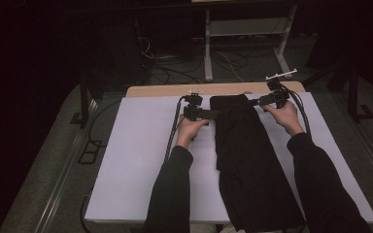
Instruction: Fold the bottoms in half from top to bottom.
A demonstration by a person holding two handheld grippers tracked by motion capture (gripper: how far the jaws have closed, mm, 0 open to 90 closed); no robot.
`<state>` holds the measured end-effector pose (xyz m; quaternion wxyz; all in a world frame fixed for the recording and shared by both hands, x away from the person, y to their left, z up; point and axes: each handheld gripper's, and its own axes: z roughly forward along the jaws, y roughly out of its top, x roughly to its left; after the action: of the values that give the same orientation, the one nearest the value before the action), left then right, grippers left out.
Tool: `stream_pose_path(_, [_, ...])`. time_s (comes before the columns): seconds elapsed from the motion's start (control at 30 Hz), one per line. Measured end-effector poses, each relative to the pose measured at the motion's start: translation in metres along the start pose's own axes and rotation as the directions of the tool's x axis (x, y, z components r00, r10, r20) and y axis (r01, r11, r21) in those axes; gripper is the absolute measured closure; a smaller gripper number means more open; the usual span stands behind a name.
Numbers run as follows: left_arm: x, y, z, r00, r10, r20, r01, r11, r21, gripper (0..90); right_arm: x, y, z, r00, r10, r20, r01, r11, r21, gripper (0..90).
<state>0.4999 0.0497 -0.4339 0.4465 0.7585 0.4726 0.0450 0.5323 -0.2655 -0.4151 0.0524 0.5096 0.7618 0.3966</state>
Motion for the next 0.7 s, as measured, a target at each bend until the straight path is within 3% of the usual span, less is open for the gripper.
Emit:
stream_pose_path(0.1, [-0.001,-0.001,0.002,0.9998,-0.022,0.001,0.022,0.9997,-0.012,6.0,-0.005,-0.003,0.003,0.9997,0.025,0.002,-0.026,1.0,0.007,15.1])
stream_pose_path(0.3, [-0.001,-0.006,0.008,0.9992,-0.036,0.018,0.036,0.9993,0.006,7.2,-0.012,-0.01,0.008,0.9992,0.036,0.016,-0.037,0.998,0.048,23.8])
stream_pose_path(0.53, [-0.002,-0.013,0.015,0.9986,-0.042,0.032,0.041,0.9989,0.022,12.4,-0.015,-0.019,0.011,0.9991,0.042,-0.008,-0.041,0.996,0.073,31.8])
stream_pose_path(0.7, [-0.001,-0.019,0.019,0.9954,-0.077,0.058,0.076,0.9968,0.025,15.4,-0.015,-0.024,0.014,0.9979,0.056,-0.032,-0.053,0.994,0.097,34.8])
